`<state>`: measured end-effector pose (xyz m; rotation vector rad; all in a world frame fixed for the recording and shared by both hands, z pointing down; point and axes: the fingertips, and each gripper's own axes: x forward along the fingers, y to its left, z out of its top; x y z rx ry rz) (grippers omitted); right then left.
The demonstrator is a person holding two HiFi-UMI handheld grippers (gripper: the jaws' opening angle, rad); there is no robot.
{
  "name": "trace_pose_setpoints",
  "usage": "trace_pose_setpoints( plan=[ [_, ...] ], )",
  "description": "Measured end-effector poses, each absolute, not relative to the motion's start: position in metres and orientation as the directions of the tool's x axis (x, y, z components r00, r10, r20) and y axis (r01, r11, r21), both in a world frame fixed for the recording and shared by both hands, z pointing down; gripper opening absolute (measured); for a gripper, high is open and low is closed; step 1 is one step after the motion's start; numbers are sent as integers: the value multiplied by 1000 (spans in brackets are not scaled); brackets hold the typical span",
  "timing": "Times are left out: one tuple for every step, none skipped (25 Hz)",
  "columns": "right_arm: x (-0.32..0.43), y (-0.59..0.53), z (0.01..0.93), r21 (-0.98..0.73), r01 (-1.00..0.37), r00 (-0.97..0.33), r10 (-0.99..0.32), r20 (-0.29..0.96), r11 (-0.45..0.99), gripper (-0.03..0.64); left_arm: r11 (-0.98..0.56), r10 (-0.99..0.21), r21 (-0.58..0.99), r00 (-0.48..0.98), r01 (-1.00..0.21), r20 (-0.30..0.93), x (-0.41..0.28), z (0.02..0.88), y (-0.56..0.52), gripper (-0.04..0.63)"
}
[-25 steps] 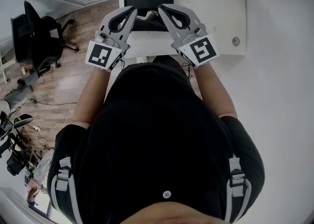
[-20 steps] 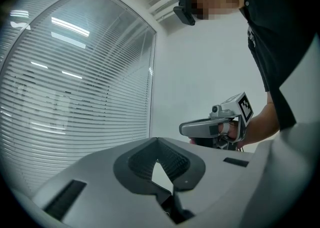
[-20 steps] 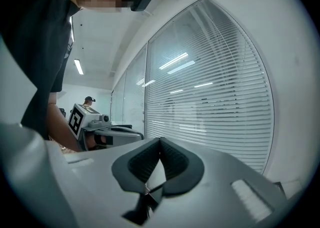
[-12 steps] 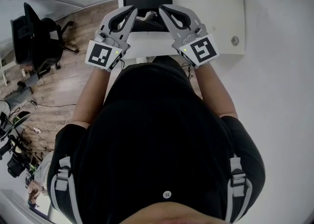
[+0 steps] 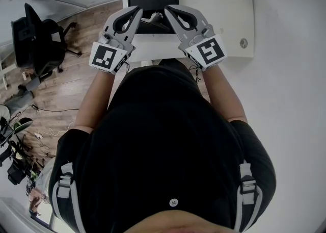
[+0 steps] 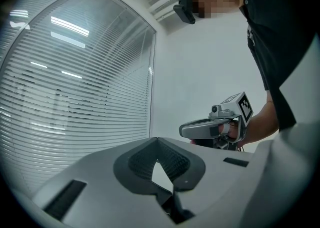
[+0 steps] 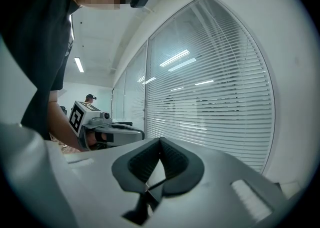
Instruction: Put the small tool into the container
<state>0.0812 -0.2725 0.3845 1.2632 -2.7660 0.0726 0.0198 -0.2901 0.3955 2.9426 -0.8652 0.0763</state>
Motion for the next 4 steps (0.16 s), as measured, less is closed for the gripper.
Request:
trace_pose_setpoints(
  plan=[
    [81, -273, 384, -2, -755, -651, -750, 112, 655, 11, -837, -541, 60, 839, -544, 67, 19, 395, -291, 5],
    [80, -274, 384, -1, -755, -652, -750, 113, 656, 11, -835, -543, 64, 837, -546, 65, 19, 394, -291, 5],
    [80, -274, 384, -1, -754, -653, -749, 113, 657, 11, -834, -545, 65, 836, -548, 65, 18, 394, -292, 5],
    [79, -275, 383, -1, -753, -654, -748, 114, 658, 11, -833, -546, 66, 835, -550, 66, 18, 394, -293, 5]
  ],
)
